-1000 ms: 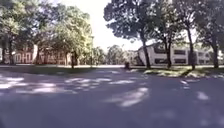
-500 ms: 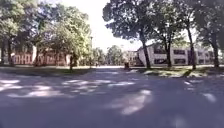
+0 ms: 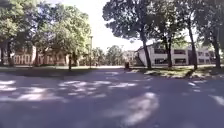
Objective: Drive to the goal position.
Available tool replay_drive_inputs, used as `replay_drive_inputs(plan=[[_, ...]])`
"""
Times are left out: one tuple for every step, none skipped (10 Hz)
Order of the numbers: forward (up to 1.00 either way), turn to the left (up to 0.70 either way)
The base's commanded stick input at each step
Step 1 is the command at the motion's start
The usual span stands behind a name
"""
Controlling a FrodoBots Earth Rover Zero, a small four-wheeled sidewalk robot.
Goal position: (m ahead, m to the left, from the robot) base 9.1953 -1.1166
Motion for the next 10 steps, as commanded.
replay_drive_inputs(plan=[[0.45, 0.00], [0.45, 0.00], [0.45, 0.00], [0.45, 0.00], [0.45, 0.00], [0.45, 0.00], [0.45, 0.00], [0.45, 0.00], [0.45, 0.00], [0.45, 0.00]])
